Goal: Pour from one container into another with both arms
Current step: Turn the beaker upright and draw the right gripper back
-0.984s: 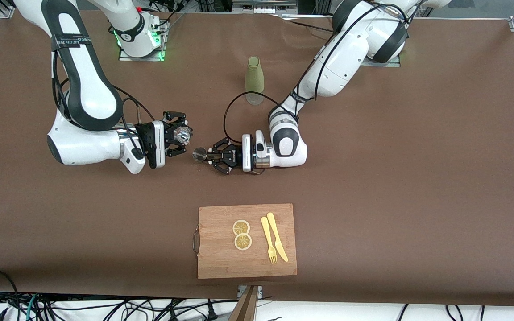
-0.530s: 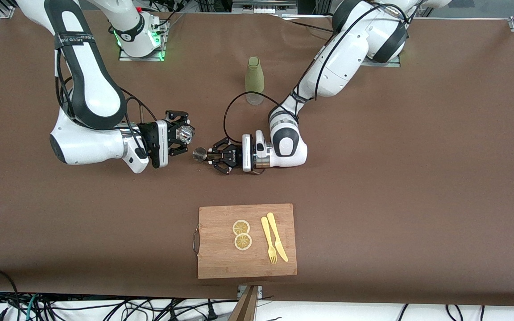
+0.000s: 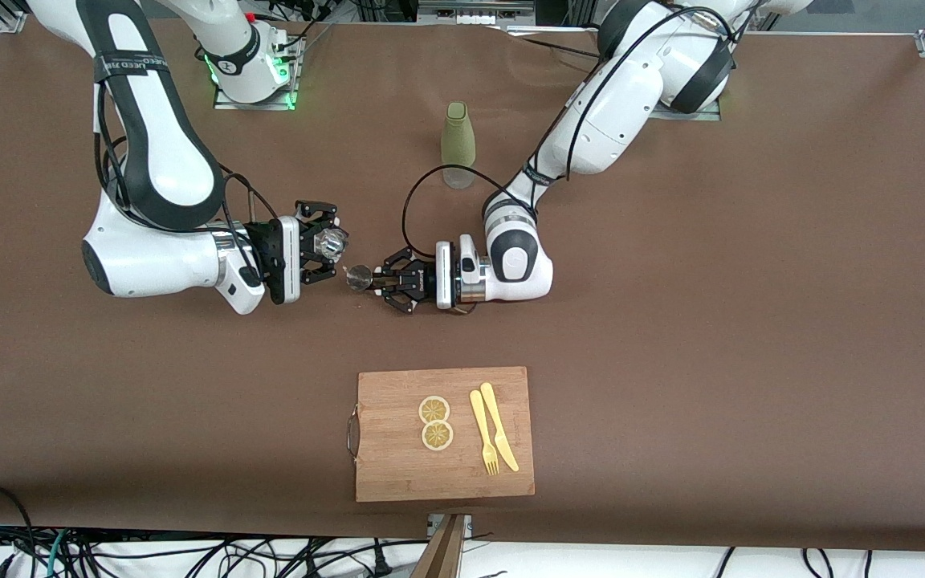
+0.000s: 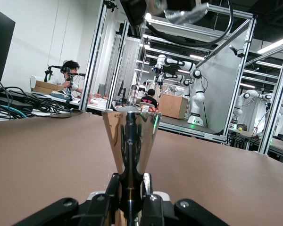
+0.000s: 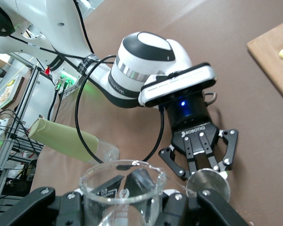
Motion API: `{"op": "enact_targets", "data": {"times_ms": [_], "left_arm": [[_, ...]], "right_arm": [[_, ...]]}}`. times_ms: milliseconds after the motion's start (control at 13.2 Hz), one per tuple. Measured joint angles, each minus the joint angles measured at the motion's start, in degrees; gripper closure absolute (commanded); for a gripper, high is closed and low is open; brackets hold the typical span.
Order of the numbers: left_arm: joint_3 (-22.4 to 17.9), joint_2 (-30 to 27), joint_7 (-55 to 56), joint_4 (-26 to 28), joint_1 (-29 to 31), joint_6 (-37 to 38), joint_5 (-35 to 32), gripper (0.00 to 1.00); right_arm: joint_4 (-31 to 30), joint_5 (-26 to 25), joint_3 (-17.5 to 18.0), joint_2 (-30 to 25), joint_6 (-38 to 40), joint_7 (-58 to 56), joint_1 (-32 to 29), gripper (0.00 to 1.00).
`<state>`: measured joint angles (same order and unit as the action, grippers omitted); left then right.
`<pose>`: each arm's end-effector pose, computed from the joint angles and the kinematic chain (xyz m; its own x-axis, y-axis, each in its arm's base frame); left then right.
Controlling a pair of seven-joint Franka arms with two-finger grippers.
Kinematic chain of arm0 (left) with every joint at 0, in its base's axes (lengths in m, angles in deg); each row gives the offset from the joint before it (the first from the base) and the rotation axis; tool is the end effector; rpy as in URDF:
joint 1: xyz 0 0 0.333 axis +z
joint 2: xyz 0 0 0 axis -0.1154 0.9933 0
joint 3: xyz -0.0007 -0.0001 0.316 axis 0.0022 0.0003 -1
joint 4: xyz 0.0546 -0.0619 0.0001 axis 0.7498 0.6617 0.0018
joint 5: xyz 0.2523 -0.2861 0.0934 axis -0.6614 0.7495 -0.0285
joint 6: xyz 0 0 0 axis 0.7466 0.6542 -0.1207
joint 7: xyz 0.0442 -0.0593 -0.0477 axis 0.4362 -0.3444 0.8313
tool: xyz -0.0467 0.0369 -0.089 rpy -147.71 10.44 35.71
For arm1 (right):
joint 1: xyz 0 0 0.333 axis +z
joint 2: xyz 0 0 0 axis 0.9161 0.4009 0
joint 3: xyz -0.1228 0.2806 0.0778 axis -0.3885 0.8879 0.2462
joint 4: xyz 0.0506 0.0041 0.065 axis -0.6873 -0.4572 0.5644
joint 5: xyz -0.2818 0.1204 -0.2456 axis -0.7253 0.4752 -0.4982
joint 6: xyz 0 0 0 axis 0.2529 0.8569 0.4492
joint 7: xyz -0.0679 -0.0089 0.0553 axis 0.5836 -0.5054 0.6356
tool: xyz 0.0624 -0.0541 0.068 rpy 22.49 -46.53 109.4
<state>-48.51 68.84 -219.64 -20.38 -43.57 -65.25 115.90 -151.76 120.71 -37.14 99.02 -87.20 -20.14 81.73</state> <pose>0.5413 -0.5323 0.0781 0.2210 0.0473 0.9741 -0.9725 -0.0641 0.2238 0.5956 0.2202 0.3611 0.4287 0.7396 0.5188 0.8230 -0.0827 -0.5621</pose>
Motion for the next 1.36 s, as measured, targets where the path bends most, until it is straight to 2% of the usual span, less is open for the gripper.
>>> {"op": "enact_targets", "data": {"times_ms": [530, 833, 1060, 1362], "left_arm": [[0.0, 0.0, 0.0, 0.1, 0.0, 0.0, 0.0, 1.00], [0.0, 0.0, 0.0, 0.5, 0.0, 0.0, 0.0, 1.00], [-0.2, 0.0, 0.0, 0.7, 0.2, 0.0, 0.0, 1.00], [-1.3, -0.6, 0.0, 1.4, 0.9, 0.0, 0.0, 1.00]], "right_arm": [[5.7, -0.3, -0.3, -0.1, -0.1, -1.9, -1.9, 0.97], [9.6, 0.3, -0.5, -0.3, 1.0, -10.8, -6.7, 0.97], [10.8, 3.5, -0.6, -0.1, 5.2, -18.7, -12.1, 0.97], [10.8, 4.0, -1.2, 4.1, 11.2, -29.1, -17.6, 0.96]]}}
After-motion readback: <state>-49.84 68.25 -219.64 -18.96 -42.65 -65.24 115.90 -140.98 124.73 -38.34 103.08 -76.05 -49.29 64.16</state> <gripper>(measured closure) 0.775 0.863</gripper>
